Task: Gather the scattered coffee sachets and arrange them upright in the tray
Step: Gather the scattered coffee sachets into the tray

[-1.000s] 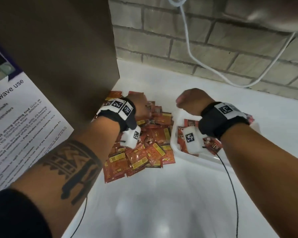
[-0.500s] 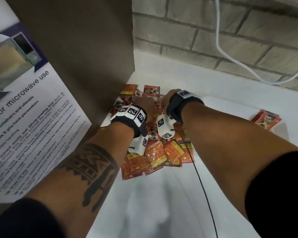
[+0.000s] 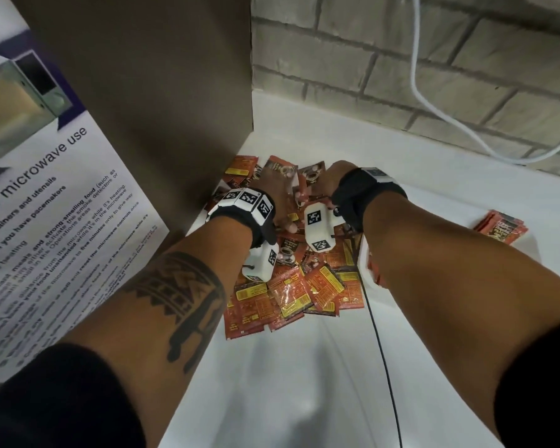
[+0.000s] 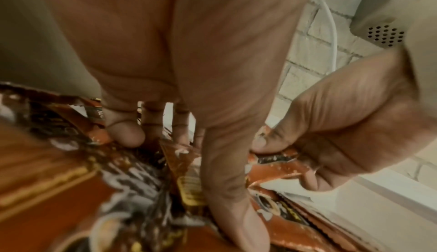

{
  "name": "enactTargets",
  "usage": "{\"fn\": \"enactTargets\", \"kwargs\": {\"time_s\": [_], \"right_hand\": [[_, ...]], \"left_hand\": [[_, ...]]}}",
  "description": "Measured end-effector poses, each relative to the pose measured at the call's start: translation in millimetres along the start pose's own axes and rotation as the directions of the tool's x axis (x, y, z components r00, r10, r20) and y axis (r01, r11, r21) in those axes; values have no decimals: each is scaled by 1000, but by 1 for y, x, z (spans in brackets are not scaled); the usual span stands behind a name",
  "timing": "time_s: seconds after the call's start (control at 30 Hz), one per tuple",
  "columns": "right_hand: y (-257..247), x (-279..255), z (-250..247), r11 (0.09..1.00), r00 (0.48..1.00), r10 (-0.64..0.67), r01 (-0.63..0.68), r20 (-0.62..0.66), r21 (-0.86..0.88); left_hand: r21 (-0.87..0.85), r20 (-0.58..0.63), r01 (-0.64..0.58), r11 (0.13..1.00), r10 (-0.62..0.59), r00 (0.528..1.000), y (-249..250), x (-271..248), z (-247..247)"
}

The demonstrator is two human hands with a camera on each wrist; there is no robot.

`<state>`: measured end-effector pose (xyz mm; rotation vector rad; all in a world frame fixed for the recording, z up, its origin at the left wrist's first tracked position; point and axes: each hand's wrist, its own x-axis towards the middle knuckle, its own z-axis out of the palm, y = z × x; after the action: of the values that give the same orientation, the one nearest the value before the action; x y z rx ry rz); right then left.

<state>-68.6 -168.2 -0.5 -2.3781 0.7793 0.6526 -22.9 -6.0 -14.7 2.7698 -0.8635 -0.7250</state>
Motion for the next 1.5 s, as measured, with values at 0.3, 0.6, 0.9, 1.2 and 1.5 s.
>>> {"fn": "enactTargets", "kwargs": {"time_s": [0.3, 0.6, 0.9, 1.2, 1.5], "right_hand": [[8, -19, -27, 970, 999, -33, 28, -17, -241], [7, -10, 5, 926, 995, -6, 44, 103, -374], [33, 104, 37, 917, 999, -16, 32, 45, -398], [-19, -16, 22, 902, 984, -175, 143, -42, -407], [-22, -24, 16, 952, 978, -207, 193, -35, -236]], "left_hand": [[-87, -68, -17, 996, 11, 998, -3, -4, -10], [67, 83, -48, 997, 43, 996, -13, -26, -46], [-9, 97, -25, 1000, 26, 995, -12, -32, -3], [-10, 0, 37, 999, -37, 999, -5, -33, 4], [-140, 16, 99, 985, -97, 995, -10, -28, 2]]}}
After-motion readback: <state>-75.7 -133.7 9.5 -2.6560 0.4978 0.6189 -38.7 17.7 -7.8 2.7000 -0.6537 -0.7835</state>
